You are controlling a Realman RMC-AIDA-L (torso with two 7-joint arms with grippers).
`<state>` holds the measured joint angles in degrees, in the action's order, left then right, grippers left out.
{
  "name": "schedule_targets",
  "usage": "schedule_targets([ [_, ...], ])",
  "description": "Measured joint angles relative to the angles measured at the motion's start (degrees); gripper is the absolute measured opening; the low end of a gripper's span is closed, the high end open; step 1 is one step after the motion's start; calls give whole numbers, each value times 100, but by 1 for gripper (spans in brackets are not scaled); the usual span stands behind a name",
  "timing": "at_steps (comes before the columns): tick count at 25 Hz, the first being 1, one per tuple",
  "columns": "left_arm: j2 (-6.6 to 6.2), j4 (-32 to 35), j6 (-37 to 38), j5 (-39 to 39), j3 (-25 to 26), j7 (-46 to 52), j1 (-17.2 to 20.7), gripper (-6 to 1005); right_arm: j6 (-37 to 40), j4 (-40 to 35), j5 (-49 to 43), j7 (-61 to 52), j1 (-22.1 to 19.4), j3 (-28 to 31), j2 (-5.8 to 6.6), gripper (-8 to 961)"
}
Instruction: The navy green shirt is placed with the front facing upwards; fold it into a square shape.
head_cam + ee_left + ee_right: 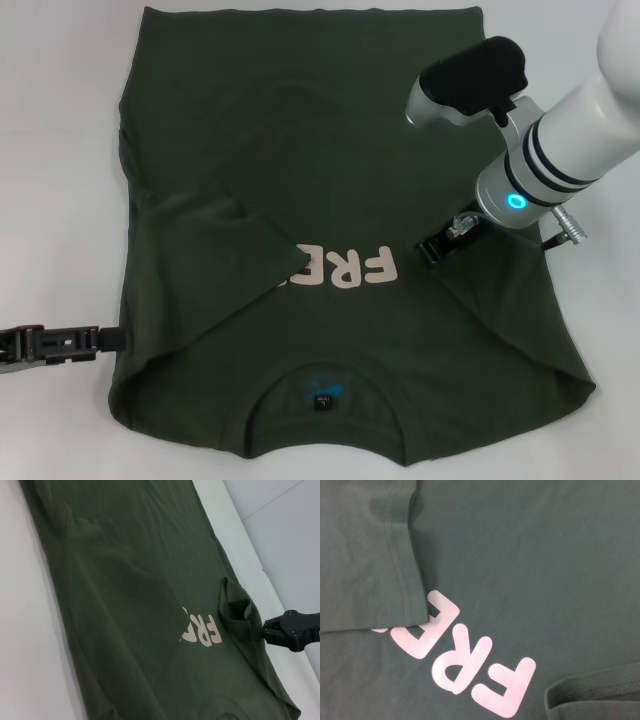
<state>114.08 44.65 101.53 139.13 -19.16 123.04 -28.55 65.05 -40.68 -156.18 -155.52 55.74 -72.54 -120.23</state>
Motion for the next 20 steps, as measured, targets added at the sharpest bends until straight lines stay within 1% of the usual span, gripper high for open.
schedule_targets([
  [6,0,0,7,0,0,0,-2,832,40,-21,33,28,-1,11,7,28],
  [13,0,3,8,0,3,0,-2,831,328,-79,869,575,-17,50,52,23],
  [20,0,9,9,0,9,0,-2,833,369,-51,886,623,16,22,40,21],
])
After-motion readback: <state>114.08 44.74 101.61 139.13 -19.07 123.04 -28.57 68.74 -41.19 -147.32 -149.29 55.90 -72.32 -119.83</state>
